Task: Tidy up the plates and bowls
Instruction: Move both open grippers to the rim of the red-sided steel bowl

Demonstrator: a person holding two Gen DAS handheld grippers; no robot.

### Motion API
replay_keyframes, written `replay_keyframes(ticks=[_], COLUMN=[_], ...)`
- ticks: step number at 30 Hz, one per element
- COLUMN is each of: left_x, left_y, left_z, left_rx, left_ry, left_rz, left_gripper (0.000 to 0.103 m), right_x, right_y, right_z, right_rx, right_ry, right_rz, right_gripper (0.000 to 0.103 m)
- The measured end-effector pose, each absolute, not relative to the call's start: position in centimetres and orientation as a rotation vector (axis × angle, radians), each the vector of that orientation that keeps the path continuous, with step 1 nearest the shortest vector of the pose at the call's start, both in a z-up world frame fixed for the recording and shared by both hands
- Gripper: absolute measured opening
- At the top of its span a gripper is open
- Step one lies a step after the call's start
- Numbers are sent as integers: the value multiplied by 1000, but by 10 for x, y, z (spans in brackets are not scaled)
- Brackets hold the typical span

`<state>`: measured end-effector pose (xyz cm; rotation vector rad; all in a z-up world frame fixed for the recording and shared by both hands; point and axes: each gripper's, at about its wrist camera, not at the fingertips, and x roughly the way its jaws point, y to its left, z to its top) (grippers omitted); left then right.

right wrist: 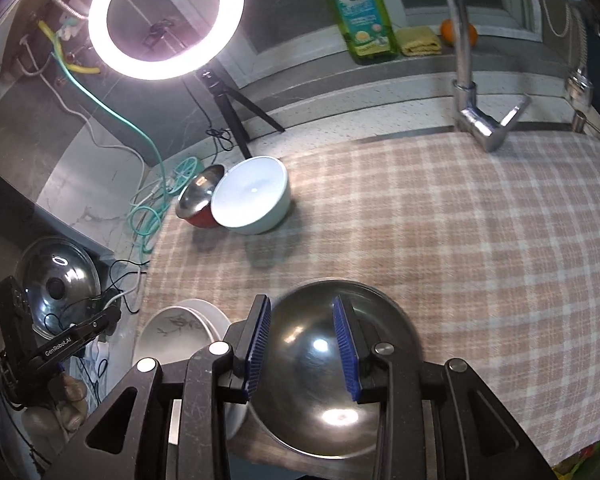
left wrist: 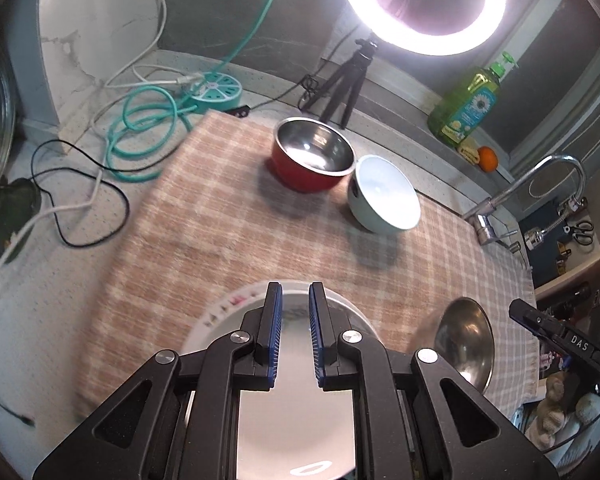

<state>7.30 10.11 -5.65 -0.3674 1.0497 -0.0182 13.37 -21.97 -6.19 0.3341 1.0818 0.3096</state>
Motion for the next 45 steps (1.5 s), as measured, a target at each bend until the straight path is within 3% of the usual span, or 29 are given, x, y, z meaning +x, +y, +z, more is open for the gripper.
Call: replay_keyframes(ticks=[22, 45], left_x=[161, 266], left_y=[161, 160], left_z=[-57, -118], left_rx=[-361, -439], left_ry=[1075, 1223], left_rz=[-114, -132], left_gripper=[12, 12], right_x=[234, 341], right_y=[-115, -46], right_z=[-34, -117], right_rx=[339, 219], right_ry=[1113, 1238], right_rz=[388, 315], right_gripper=[30, 30])
